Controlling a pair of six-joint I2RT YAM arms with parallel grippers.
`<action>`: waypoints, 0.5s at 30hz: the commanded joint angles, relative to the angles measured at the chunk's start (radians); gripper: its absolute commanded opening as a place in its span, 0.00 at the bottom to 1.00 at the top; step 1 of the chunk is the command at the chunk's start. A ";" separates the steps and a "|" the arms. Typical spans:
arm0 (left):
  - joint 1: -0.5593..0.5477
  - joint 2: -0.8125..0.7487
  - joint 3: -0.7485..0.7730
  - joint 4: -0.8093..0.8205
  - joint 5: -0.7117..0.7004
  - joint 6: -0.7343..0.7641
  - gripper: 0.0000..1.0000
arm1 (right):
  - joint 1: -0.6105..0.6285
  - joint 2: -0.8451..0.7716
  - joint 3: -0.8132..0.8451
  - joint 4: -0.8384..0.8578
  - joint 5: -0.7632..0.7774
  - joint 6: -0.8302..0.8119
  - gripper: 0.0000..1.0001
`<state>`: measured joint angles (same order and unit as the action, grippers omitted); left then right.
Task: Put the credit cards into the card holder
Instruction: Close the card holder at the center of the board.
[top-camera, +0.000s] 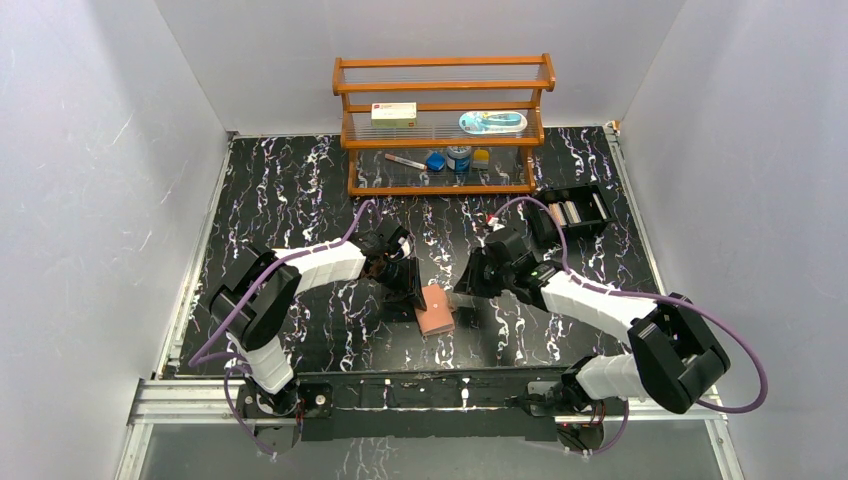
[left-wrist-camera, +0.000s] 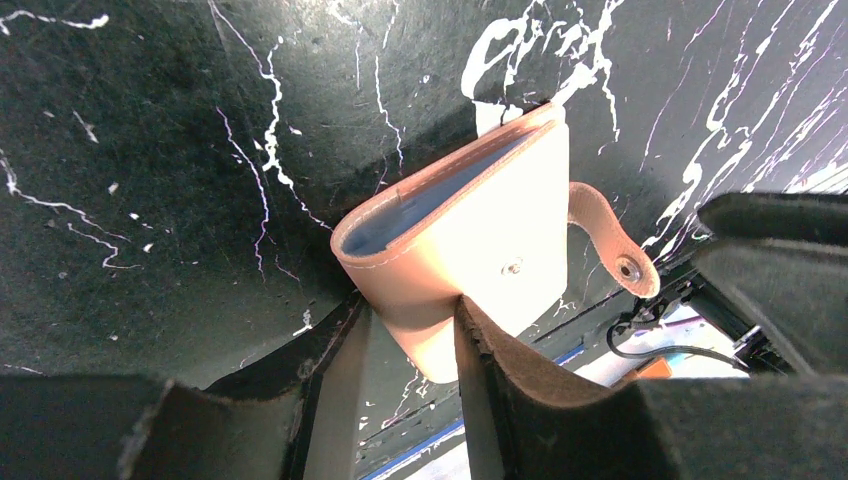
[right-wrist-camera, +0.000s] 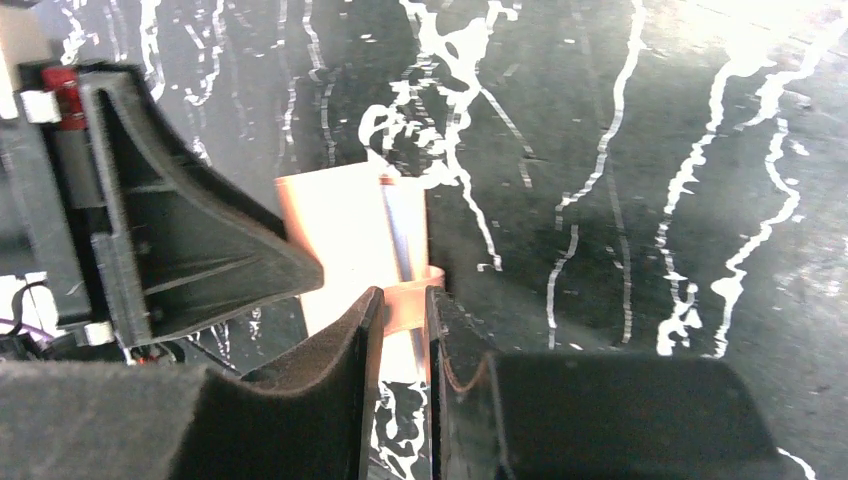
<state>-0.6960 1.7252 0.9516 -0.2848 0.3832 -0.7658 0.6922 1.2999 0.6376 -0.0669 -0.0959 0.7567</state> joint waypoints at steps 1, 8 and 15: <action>-0.002 0.005 0.008 -0.012 0.002 0.019 0.34 | -0.050 -0.027 -0.037 0.008 0.003 0.008 0.29; -0.002 0.011 0.015 -0.014 0.002 0.022 0.33 | -0.066 0.015 -0.075 0.077 -0.088 0.023 0.27; -0.002 0.008 0.013 -0.016 0.002 0.020 0.33 | -0.065 0.055 -0.074 0.160 -0.174 0.048 0.26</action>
<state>-0.6960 1.7256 0.9516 -0.2859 0.3828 -0.7589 0.6285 1.3430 0.5644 0.0021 -0.2020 0.7834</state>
